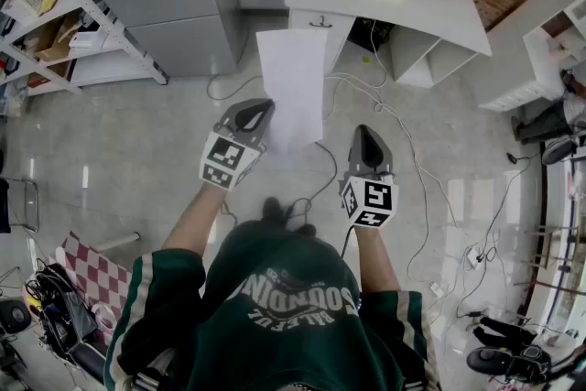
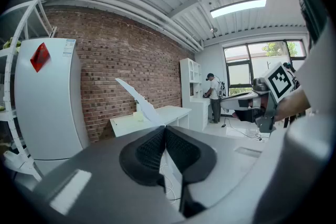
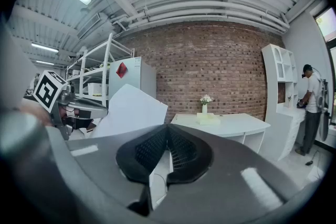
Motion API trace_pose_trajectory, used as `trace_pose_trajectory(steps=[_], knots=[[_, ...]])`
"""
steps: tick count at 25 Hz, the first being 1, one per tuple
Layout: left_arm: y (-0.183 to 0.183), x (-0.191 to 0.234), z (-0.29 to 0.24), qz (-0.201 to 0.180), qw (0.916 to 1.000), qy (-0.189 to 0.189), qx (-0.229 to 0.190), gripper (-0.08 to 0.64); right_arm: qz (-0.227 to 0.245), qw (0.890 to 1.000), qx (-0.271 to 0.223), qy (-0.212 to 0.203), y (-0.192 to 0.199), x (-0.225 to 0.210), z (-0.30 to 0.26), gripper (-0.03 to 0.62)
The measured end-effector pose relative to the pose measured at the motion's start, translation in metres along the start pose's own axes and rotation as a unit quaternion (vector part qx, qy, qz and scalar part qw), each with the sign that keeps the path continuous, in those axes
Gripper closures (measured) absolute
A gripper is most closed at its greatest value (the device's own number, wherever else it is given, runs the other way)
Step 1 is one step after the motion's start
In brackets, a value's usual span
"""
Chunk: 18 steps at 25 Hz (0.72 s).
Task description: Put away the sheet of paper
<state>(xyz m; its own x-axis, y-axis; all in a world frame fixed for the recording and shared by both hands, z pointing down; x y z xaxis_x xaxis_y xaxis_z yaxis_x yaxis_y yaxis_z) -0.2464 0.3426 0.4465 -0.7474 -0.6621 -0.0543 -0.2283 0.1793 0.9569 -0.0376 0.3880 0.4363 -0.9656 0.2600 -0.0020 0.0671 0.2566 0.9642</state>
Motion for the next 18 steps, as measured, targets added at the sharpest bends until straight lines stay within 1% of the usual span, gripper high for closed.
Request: trace_pose_trajectory(steps=[3, 6, 12, 18], knots=[[0.001, -0.013, 0.01, 0.002, 1.0, 0.001, -0.003, 0.546, -0.009, 1.0, -0.011, -0.001, 0.001, 0.002, 0.016, 0.599], [0.007, -0.02, 0.013, 0.002, 1.0, 0.002, 0.001, 0.546, 0.001, 1.0, -0.011, 0.007, 0.004, 0.002, 0.024, 0.607], [0.002, -0.033, 0.008, -0.001, 1.0, 0.01, 0.001, 0.546, 0.004, 1.0, -0.015, 0.001, 0.006, -0.002, 0.034, 0.601], [0.002, -0.035, 0.0, -0.005, 0.9998, 0.017, -0.001, 0.546, -0.001, 1.0, -0.015, 0.005, 0.005, -0.006, 0.034, 0.601]])
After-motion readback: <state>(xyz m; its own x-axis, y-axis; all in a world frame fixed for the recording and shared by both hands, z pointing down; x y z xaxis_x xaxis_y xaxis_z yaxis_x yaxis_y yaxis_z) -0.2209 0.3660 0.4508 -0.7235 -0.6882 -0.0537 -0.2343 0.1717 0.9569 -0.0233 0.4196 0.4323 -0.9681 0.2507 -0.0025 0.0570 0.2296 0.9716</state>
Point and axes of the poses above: the fingertips, and each gripper's own axes: z backward along the fingers, x to its left, y out of its underside, the point moved 3 cm from there along z, backward along the fingers, and after that the axes turned 3 degrees about x, right-handed, at the moved point
